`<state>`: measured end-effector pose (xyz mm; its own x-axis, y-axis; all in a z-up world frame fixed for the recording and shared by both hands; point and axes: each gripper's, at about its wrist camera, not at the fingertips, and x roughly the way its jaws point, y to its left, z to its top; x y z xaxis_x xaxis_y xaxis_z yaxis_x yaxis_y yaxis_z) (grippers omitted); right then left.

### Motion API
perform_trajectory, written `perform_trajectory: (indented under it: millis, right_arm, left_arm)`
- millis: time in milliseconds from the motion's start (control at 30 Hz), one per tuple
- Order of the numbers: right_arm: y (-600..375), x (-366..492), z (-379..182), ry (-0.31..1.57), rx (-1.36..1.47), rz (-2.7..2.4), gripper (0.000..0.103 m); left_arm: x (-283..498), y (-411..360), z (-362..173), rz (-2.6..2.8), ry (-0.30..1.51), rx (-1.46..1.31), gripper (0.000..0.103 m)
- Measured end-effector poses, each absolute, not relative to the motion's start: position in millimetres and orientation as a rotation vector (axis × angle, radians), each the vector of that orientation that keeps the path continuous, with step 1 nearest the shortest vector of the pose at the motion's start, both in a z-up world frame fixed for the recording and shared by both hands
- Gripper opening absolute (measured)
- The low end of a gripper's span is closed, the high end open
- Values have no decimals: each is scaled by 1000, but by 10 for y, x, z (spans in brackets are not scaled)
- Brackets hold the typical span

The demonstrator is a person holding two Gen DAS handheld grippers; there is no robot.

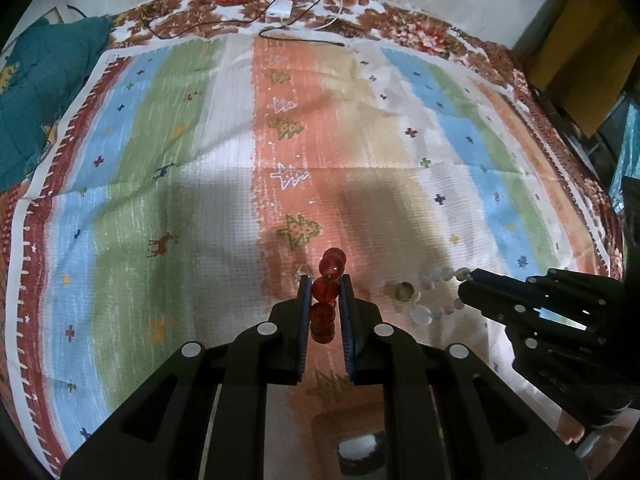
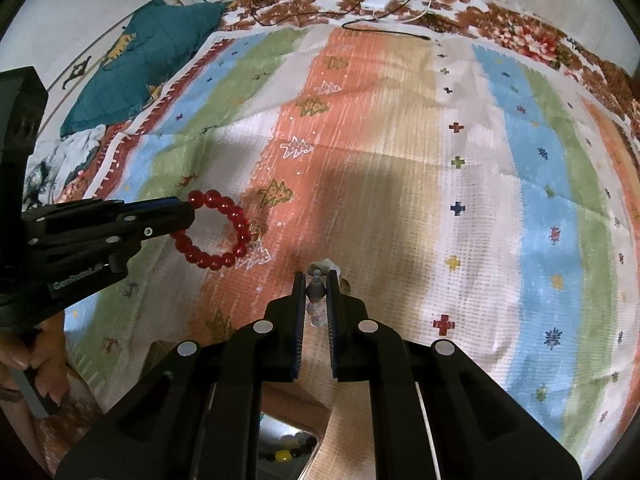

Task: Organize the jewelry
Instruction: 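Lift both bracelets and carry them over the silver tin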

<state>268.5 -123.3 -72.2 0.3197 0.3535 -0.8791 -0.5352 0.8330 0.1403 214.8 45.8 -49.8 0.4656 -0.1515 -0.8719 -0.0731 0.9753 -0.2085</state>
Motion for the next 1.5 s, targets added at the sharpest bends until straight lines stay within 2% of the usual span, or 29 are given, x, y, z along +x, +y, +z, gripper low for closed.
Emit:
perform_trajectory:
  millis: [1033,1500]
  right_arm:
    - [-1437,2274,-311,946,-170,578,11]
    - [-1492,1938,-258,924,-188,621,11]
  left_arm:
    - [1552,172,-37,-110,944,-205,13]
    - [1251,119,-3,-132,922,-197,13]
